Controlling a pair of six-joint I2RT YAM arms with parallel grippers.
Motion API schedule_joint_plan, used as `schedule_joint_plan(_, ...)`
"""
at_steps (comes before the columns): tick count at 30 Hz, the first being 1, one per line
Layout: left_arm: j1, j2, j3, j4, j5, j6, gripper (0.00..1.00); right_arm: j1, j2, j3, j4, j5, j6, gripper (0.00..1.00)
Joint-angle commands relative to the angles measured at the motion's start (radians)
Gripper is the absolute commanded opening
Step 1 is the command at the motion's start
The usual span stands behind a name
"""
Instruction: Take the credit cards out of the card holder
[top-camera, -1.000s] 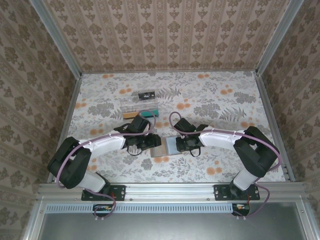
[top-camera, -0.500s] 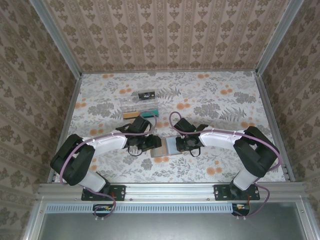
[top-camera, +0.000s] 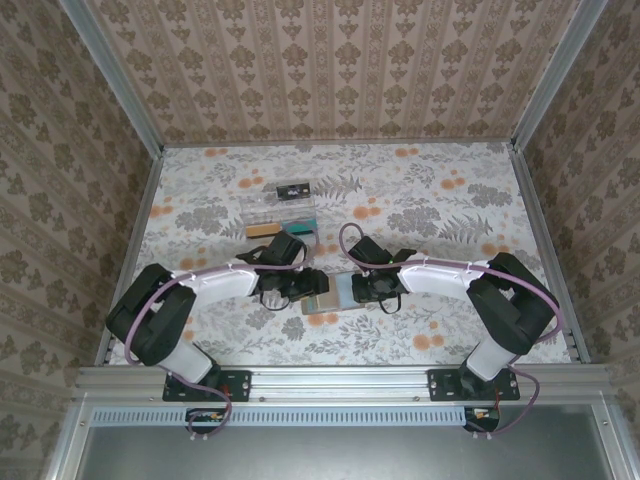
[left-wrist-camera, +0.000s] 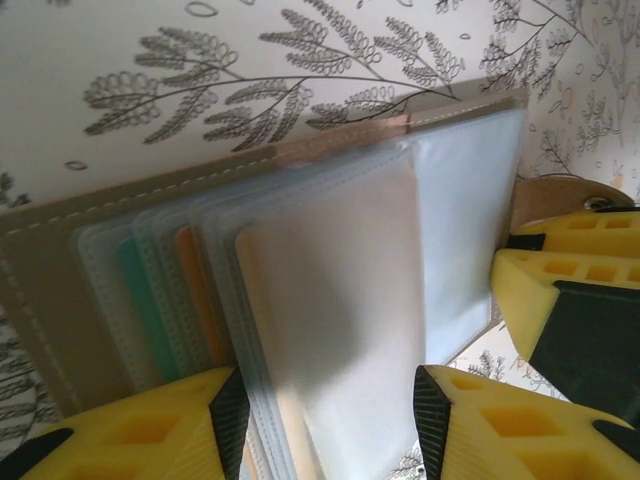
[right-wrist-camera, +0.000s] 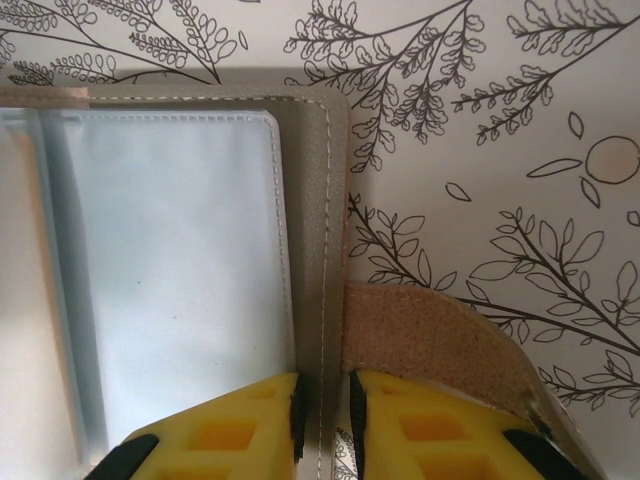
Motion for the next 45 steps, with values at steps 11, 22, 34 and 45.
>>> schedule_joint_plan(11, -0.022, 0.012, 0.039, 0.005, 0.031, 0.029, 0.57, 0.009, 0.025, -0.023, 0.021, -0.029, 0.014, 0.24)
schedule_joint_plan(22, -0.005, -0.063, 0.078, -0.214, -0.138, 0.059, 0.55, 0.009, 0.026, -0.023, 0.020, -0.029, 0.013, 0.24)
schedule_joint_plan(34, -0.014, 0.012, 0.076, -0.149, -0.069, 0.042, 0.53, 0.008, 0.030, -0.020, 0.021, -0.030, 0.013, 0.24)
schedule_joint_plan(45, -0.020, 0.044, 0.079, -0.076, -0.010, 0.041, 0.53, 0.009, 0.039, -0.018, 0.026, -0.034, 0.013, 0.24)
